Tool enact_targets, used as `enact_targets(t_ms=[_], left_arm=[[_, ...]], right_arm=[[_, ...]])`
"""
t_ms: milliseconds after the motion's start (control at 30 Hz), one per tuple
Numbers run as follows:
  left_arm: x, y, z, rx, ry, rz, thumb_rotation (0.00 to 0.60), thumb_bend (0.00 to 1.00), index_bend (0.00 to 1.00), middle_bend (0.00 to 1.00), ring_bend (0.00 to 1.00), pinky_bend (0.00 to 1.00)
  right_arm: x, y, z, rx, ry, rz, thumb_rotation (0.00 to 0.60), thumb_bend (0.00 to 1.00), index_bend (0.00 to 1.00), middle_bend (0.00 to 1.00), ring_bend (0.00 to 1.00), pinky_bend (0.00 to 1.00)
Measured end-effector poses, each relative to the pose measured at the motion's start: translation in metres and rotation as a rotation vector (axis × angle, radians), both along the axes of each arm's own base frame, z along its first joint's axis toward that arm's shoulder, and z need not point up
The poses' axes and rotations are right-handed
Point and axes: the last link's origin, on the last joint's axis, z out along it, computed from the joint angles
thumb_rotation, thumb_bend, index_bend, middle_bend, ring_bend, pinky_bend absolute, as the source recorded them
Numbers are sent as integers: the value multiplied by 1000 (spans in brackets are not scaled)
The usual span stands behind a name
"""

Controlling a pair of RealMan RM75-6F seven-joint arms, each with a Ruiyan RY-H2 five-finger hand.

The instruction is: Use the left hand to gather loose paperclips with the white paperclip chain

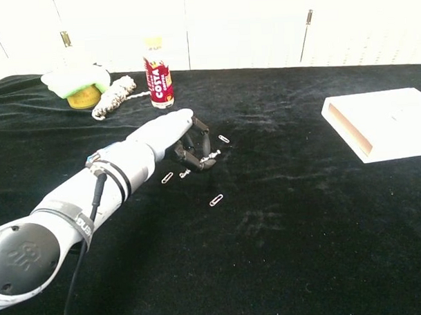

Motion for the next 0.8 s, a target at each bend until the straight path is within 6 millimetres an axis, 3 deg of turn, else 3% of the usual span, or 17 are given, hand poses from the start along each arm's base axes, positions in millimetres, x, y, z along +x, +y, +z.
enact_targets(t_ms=[567, 800], left_arm=[[-19, 13, 6, -5, -21, 38, 600, 557, 850, 1000, 1000, 1000], [-25, 8, 2, -20, -28, 43, 600, 558, 850, 1000, 1000, 1000]], right_arm=[[3, -12, -5, 18, 18, -32, 600, 206, 0, 0, 0, 0], [5, -10, -7, 17, 24, -25, 600, 207, 0, 0, 0, 0]])
